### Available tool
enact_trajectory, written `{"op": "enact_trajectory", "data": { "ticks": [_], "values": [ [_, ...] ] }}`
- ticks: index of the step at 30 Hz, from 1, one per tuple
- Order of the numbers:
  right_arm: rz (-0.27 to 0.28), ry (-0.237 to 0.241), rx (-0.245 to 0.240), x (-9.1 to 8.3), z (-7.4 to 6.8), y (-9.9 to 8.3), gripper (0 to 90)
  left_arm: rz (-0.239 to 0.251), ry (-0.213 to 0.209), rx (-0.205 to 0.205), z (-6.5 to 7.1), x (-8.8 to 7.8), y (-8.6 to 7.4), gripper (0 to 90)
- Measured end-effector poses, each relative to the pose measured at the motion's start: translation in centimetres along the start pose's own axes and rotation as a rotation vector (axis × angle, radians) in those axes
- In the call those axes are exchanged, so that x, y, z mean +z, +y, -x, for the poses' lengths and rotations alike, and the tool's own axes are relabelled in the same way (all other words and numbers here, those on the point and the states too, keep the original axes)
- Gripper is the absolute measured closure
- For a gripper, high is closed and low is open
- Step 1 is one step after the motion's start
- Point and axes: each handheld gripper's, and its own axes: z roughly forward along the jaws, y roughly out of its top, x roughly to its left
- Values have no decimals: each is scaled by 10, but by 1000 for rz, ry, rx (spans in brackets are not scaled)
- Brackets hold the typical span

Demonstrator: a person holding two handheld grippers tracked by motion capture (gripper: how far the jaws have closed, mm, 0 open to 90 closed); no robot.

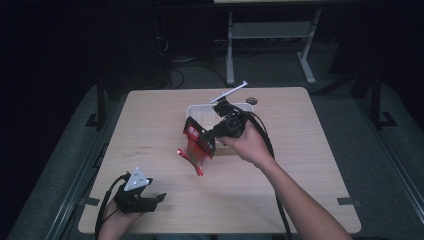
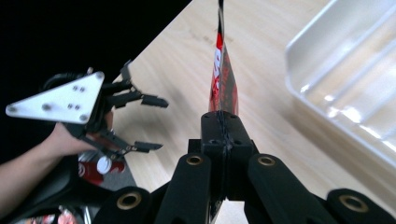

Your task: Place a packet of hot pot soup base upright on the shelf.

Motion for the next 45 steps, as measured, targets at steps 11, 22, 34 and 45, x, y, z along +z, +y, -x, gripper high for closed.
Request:
{"op": "enact_trajectory", "data": {
  "ticks": [11, 22, 34, 45],
  "values": [
    [57, -71, 73, -24, 17, 12, 889, 3, 10, -1, 0, -2, 0, 284],
    [96, -127, 121, -37, 27, 24, 888, 6, 18, -7, -2, -3, -1, 283],
    [117, -172, 163, -43, 42, 28, 888, 11, 22, -8, -2, -4, -2, 282],
    [168, -238, 232, -57, 62, 34, 889, 23, 25, -17, -3, -5, -2, 282]
  ]
}}
